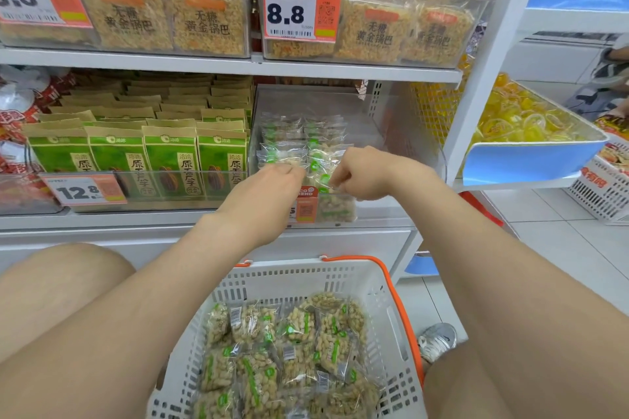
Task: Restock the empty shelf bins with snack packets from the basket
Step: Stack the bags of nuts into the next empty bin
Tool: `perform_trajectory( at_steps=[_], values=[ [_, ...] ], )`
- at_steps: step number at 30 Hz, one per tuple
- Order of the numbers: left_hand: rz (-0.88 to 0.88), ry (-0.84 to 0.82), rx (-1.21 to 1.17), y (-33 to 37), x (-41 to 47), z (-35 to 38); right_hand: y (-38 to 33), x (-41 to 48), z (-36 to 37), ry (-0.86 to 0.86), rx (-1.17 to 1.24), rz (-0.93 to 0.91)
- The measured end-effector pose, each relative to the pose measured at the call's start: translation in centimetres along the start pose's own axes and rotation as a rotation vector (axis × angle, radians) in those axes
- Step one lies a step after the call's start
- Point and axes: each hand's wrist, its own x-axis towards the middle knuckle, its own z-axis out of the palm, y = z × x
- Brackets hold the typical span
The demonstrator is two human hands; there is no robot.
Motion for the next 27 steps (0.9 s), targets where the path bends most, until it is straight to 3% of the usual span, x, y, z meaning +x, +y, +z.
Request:
perform_trajectory(
  at_steps=[5,8,12,18,24,27],
  values=[
    [-0.021,0.008,0.022,0.7,0.3,0.0,0.2,-0.6,0.4,-0.017,0.136,0.011],
    [-0.018,0.032,0.043,1.0,0.4,0.1,1.0,-1.3,1.2,0.132,0.292,0.03],
    [-0.011,0.06,0.073,1.2,0.5,1.0,1.1,-1.9,0.9,0.409,0.552,0.208],
    [-0.005,-0.01,0.174,0.5,0.1,1.7,-0.2,-1.5,0.2,0.066,0.633,0.341],
    [0.05,-0.053,0.257,0.0,0.3,1.5,-0.6,0.7,0.2,-0.075,0.541,0.387],
    [0.074,-0.033,0.278,-0.5,0.6,2.0,-1.0,1.5,0.1,-0.06,0.511,0.356]
  ],
)
